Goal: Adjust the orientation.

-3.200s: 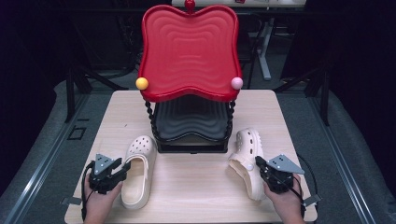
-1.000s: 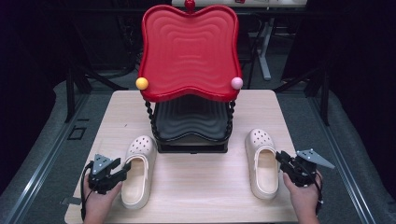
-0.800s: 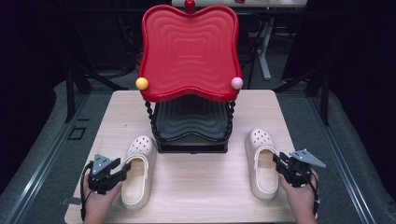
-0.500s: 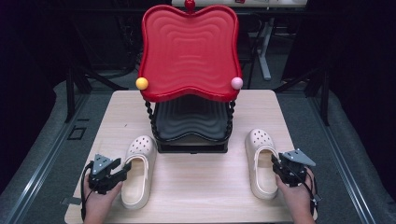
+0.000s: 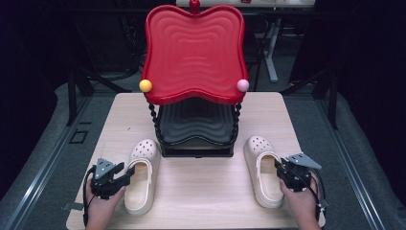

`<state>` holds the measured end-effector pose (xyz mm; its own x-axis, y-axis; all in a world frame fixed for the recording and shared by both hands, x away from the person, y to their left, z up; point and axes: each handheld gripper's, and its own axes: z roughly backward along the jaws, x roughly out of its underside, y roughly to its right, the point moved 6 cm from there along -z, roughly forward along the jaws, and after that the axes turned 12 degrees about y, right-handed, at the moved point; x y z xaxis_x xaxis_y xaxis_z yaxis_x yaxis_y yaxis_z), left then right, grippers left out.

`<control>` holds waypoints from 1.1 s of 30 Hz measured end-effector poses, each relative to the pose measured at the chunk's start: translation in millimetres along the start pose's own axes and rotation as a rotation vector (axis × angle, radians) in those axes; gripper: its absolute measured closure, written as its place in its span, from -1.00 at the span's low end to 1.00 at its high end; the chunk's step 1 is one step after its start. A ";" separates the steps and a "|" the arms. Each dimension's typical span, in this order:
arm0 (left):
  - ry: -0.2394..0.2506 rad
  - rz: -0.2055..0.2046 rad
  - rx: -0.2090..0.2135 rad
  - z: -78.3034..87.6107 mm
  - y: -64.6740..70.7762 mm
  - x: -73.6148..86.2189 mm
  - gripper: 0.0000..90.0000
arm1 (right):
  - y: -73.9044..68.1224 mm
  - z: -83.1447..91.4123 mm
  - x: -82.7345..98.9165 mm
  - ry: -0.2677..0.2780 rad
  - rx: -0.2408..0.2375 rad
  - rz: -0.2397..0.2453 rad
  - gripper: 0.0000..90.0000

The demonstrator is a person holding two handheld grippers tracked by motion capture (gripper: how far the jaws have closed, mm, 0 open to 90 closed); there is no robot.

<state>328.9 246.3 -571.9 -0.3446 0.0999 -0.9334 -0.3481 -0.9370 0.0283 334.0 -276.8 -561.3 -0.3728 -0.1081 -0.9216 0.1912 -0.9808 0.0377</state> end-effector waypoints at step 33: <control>0.035 -0.030 0.016 8.6 7.3 -11.1 0.23 | -37.0 9.0 -4.0 0.035 -0.065 0.111 0.43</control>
<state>322.6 241.2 -558.2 -0.3030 0.1157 -0.9459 -0.3717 -0.9283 0.0055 320.2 -241.5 -555.6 -0.3142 -0.2086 -0.9262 0.2884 -0.9504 0.1163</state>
